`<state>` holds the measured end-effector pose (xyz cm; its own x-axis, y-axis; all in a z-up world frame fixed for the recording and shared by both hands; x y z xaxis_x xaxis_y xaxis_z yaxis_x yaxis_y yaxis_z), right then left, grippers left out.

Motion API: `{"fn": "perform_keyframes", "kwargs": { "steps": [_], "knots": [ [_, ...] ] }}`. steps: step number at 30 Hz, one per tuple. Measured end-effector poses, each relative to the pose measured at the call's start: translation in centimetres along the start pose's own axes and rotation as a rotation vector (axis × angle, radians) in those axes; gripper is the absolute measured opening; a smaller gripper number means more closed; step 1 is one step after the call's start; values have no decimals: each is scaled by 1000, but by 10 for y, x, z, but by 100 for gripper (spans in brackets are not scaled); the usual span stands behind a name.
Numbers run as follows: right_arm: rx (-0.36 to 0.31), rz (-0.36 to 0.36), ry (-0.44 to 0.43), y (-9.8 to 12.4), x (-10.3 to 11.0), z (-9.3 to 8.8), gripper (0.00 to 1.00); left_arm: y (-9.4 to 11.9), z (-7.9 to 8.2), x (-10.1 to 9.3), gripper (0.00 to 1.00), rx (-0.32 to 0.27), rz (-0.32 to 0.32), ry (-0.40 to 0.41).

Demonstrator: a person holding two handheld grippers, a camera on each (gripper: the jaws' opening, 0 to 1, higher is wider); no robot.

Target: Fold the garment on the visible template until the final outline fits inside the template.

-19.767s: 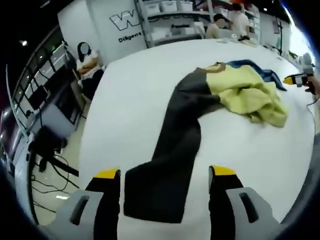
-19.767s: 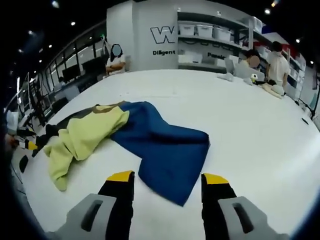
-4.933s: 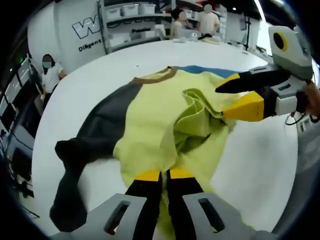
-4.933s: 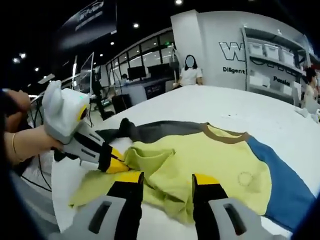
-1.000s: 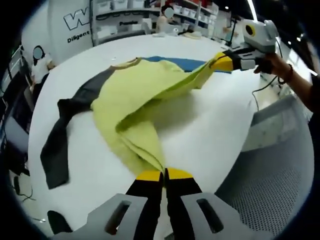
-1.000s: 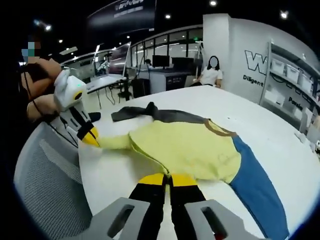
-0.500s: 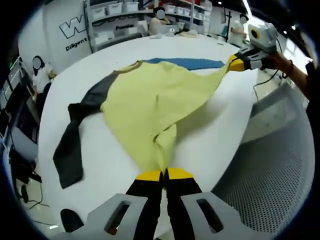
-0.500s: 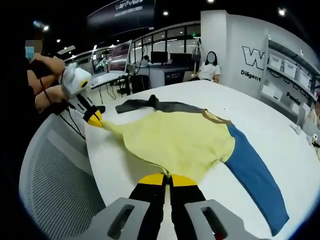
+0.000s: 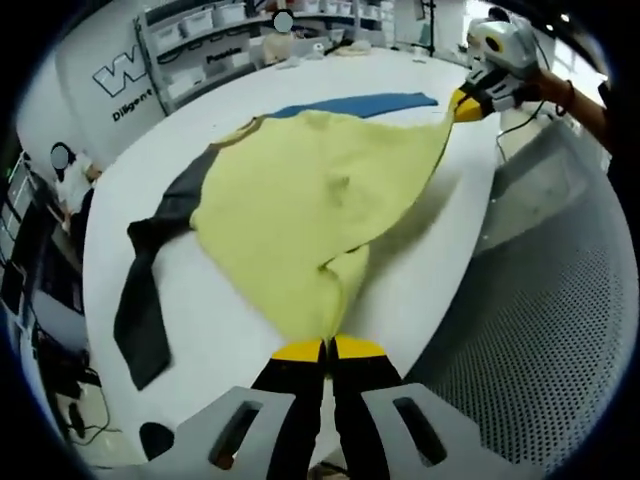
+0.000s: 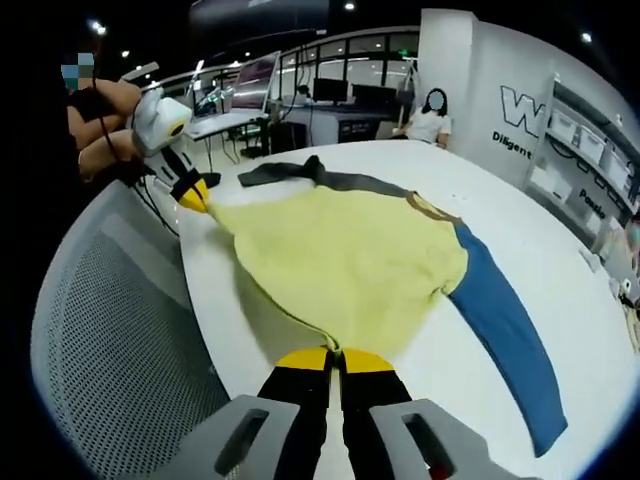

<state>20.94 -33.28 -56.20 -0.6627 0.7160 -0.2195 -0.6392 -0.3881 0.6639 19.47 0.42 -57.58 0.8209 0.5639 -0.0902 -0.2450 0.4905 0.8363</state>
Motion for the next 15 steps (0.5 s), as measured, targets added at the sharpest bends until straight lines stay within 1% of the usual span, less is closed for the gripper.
{"fn": "perform_keyframes", "kwargs": {
  "steps": [8, 10, 15],
  "knots": [
    [61, -7, 25, -1, 4, -20, 0, -4, -8, -3, 0, 47, 4, -33],
    [67, -4, 19, -2, 3, -25, 0, -4, -10, -2, 0, 63, 6, -63],
    [84, -16, -12, -1, -4, -40, 0, -4, -15, 0, 0, 95, 30, -112]
  ]
}}
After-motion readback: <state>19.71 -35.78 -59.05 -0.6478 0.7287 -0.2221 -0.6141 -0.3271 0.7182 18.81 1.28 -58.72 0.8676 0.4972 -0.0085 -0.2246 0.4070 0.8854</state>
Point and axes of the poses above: the point that each gripper's makers call its tool centre point, and the gripper's own axes: y roughly backward along the fingers, x roughly to its left, z roughly out of its top, the point moved 7 cm from there along y, roughly backward along the fingers, and after that the axes turned 13 degrees about -z, right-handed, at the moved point
